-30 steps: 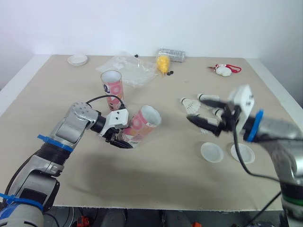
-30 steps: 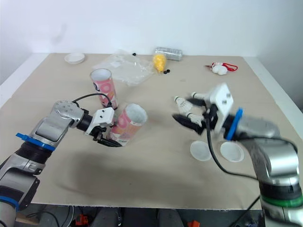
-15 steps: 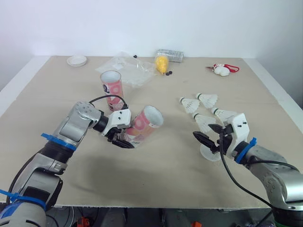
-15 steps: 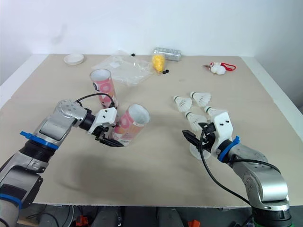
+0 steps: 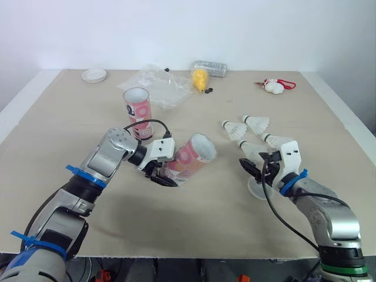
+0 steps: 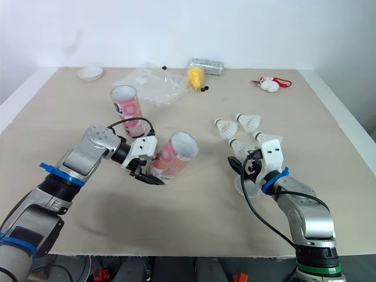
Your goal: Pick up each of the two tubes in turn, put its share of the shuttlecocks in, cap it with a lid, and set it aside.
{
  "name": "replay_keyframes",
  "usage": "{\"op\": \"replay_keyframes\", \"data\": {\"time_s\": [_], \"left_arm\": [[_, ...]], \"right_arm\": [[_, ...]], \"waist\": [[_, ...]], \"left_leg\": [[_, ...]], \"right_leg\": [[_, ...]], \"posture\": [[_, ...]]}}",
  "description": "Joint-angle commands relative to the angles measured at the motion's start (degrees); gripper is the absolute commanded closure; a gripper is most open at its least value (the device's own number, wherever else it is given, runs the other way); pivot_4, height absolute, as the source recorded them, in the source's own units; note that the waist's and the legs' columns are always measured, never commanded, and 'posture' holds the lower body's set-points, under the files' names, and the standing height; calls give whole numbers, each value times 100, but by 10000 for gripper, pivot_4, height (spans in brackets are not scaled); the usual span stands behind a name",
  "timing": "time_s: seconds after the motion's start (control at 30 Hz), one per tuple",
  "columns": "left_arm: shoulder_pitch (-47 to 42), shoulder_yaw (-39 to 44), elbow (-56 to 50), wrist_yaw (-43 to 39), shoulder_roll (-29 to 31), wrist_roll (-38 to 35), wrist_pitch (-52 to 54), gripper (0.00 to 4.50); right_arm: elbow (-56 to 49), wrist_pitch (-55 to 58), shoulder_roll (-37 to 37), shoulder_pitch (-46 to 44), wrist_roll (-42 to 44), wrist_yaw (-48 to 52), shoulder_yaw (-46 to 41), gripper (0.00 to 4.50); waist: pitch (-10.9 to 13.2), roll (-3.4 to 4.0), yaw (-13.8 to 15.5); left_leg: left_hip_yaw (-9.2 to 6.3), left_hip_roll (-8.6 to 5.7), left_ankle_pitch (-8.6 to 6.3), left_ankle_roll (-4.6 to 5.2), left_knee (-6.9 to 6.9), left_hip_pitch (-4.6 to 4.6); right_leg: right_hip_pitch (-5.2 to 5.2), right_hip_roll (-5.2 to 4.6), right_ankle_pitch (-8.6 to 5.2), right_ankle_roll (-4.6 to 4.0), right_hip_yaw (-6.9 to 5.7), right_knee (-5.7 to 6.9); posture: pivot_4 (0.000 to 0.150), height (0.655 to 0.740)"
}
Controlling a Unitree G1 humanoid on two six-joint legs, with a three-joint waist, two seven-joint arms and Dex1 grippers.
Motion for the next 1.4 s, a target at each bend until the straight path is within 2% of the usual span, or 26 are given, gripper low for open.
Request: {"op": "replay_keyframes", "data": {"time_s": [0.03, 0.17, 0.27, 0.37, 0.5, 0.7, 0.87, 0.93, 1.03, 1.13, 1.23, 1.4], "left_arm": [[-6, -68, -113, 42, 24, 49, 42, 14097], [41, -60, -152, 63, 62, 37, 61, 14097], [76, -57, -182, 77, 82, 30, 82, 14097], [100, -63, -191, 92, 96, 34, 85, 14097], [114, -57, -199, 117, 95, 32, 100, 14097], [128, -56, -181, 123, 121, 41, 82, 14097], [110, -47, -95, 120, 161, 69, 33, 14097], [105, -47, -70, 108, 176, 70, 26, 14097], [76, -52, -31, 65, 186, 52, 48, 14097], [50, -64, 22, 40, 181, 50, 49, 14097], [26, -70, 68, 40, 166, 50, 41, 14097], [2, -64, 66, 63, 144, 28, 79, 14097]], "right_arm": [[-49, -82, 67, -187, -26, -20, 23, 5664], [124, -107, 174, -372, -89, -84, 63, 5664], [282, -177, 195, -476, -192, -97, 87, 12892], [396, -233, 216, -569, -266, -91, 107, 25156], [467, -264, 194, -628, -398, -59, 178, 43927], [348, -317, 113, -630, -489, 55, 237, 44588], [-280, -463, -554, -769, -427, 616, 95, 44588], [-548, -769, -1062, -949, -284, 1292, 55, 44588], [-750, -1447, -1863, -1703, 52, 2536, -26, 44588], [-702, -2399, -2502, -2306, -143, 3682, 389, 44588], [-610, -2996, -2644, -2648, -381, 4181, 794, 44588], [-399, -3595, -2560, -2921, -794, 4583, 1348, 44588]], "waist": [[0, 0, 0], [0, 0, -10], [0, 0, -11], [0, 0, -16], [0, 0, -18], [0, 0, -18], [2, 3, -22], [6, 11, -29], [14, 23, -34], [12, 19, -39], [4, -7, -43], [7, -8, -41]], "left_leg": [[0, 0, 0, 0, 0, 0], [0, 0, 0, 0, 1, -1], [0, 0, 0, 0, 0, 0], [0, 0, 0, 0, 0, 0], [0, 0, 0, 0, -1, 0], [0, 0, 0, 0, 0, 0], [2, -1, 0, 0, -1, -3], [3, 1, 0, 0, -1, -2], [7, 4, 0, 0, -1, 2], [12, 6, 0, 0, -3, 8], [12, 11, -1, -1, -7, 12], [27, 9, -1, -1, -3, 10]], "right_leg": [[0, 0, 1, 3, 0, 0], [0, -1, 4, 7, 1, 0], [-1, 0, 6, 8, 0, 0], [-1, 1, 6, 9, 1, 0], [-1, 1, 7, 10, 0, 0], [-1, 1, 7, 10, 0, 0], [-4, -1, 7, 12, 3, 0], [-5, 1, 7, 12, 3, 0], [-5, 5, 10, 9, 5, 0], [-4, 5, 7, 2, 7, 0], [-1, 7, -3, -13, 4, -1], [-6, 2, -1, -12, 17, -1]], "posture": [[1500, 7400], [1500, 7400], [1500, 7400], [1500, 7400], [1500, 7400], [1500, 7400], [1500, 7400], [1500, 7400], [1500, 7400], [1500, 7400], [1500, 7400], [1500, 7400]]}}
